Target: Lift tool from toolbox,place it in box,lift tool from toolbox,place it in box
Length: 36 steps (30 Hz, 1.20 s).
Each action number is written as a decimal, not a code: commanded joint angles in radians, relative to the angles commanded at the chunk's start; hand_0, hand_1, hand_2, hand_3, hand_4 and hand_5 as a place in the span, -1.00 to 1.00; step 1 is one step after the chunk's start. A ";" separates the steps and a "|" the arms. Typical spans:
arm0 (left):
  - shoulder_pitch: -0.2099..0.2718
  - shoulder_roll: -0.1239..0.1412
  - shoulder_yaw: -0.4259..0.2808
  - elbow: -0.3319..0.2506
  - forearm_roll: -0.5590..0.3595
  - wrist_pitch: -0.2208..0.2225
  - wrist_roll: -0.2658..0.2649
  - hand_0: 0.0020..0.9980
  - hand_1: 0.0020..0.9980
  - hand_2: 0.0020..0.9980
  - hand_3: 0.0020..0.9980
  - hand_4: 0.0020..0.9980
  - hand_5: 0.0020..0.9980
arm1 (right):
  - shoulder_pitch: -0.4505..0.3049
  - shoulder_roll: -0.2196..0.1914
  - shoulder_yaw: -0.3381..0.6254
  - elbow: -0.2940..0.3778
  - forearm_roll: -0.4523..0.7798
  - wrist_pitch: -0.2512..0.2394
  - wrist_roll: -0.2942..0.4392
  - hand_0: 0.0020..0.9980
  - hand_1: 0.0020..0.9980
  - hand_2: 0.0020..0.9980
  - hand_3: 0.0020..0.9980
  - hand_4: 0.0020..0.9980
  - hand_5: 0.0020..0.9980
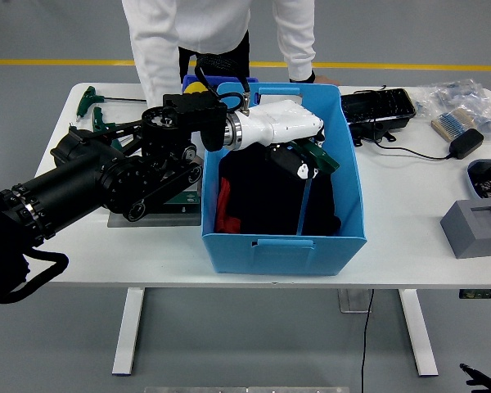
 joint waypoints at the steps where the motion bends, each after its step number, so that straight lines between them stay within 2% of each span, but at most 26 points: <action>1: 0.001 -0.004 0.004 0.010 -0.004 0.001 -0.007 -0.53 -0.36 -0.15 -0.01 0.50 0.19 | 0.002 0.000 0.002 0.000 -0.002 0.000 -0.001 0.28 0.20 0.33 0.08 0.57 0.32; 2: 0.001 -0.007 0.006 0.017 -0.004 0.001 -0.011 -0.31 0.02 0.18 0.23 0.76 0.33 | 0.003 0.000 0.002 0.001 -0.004 0.000 -0.001 0.28 0.20 0.33 0.08 0.57 0.32; 7: -0.002 -0.010 0.006 0.054 -0.004 0.024 -0.042 -0.31 0.02 0.18 0.23 0.76 0.33 | 0.011 -0.003 0.008 0.003 -0.015 0.000 -0.004 0.28 0.20 0.33 0.08 0.57 0.32; 8: -0.004 -0.010 0.004 0.058 -0.005 0.032 -0.048 -0.12 0.18 0.36 0.36 0.84 0.36 | 0.012 -0.003 0.010 0.003 -0.019 0.000 -0.005 0.28 0.20 0.33 0.08 0.57 0.31; 13: -0.020 -0.010 -0.023 0.070 -0.011 0.073 -0.084 -0.12 0.18 0.36 0.36 0.84 0.36 | 0.016 -0.007 0.020 0.006 -0.042 0.003 -0.011 0.28 0.20 0.33 0.08 0.57 0.31; 16: -0.023 -0.010 -0.038 0.064 -0.009 0.084 -0.094 -0.06 0.23 0.40 0.42 0.90 0.40 | 0.016 -0.008 0.024 0.007 -0.051 0.004 -0.014 0.27 0.20 0.33 0.08 0.57 0.32; 23: -0.009 -0.004 -0.109 0.004 0.064 0.086 -0.089 -0.05 0.23 0.40 0.42 0.91 0.39 | 0.003 -0.006 0.025 0.007 -0.048 0.005 -0.015 0.27 0.20 0.33 0.08 0.57 0.31; 25: 0.003 0.030 -0.152 -0.032 0.124 0.075 -0.069 -0.05 0.23 0.40 0.42 0.91 0.39 | -0.003 -0.005 0.024 0.006 -0.041 0.004 -0.013 0.27 0.20 0.33 0.08 0.57 0.31; 26: 0.007 0.043 -0.169 -0.044 0.151 0.067 -0.060 -0.16 0.01 0.16 0.36 0.91 0.40 | -0.004 -0.005 0.022 0.005 -0.037 0.004 -0.012 0.27 0.20 0.33 0.08 0.57 0.32; 27: 0.012 0.057 -0.189 -0.054 0.177 0.058 -0.050 -0.16 0.01 0.16 0.36 0.91 0.40 | -0.005 -0.005 0.019 0.005 -0.034 0.003 -0.011 0.27 0.20 0.33 0.08 0.57 0.32; 30: 0.050 0.121 -0.279 -0.087 0.253 0.021 -0.017 -0.16 0.01 0.16 0.36 0.91 0.40 | -0.012 -0.003 0.017 0.004 -0.025 0.002 -0.008 0.27 0.20 0.33 0.08 0.57 0.32; 31: 0.059 0.133 -0.301 -0.092 0.267 0.014 -0.012 -0.16 0.01 0.16 0.36 0.91 0.40 | -0.013 -0.002 0.017 0.003 -0.025 0.002 -0.008 0.27 0.20 0.33 0.08 0.57 0.32; 32: 0.078 0.153 -0.334 -0.101 0.286 0.003 -0.003 -0.22 -0.12 0.03 0.33 0.90 0.43 | -0.015 -0.002 0.014 0.003 -0.022 0.002 -0.006 0.27 0.20 0.33 0.08 0.57 0.31; 36: 0.165 0.227 -0.482 -0.132 0.330 -0.025 0.027 -0.22 -0.12 0.03 0.33 0.90 0.43 | -0.022 0.001 0.013 0.001 -0.015 -0.001 -0.004 0.27 0.20 0.33 0.08 0.57 0.31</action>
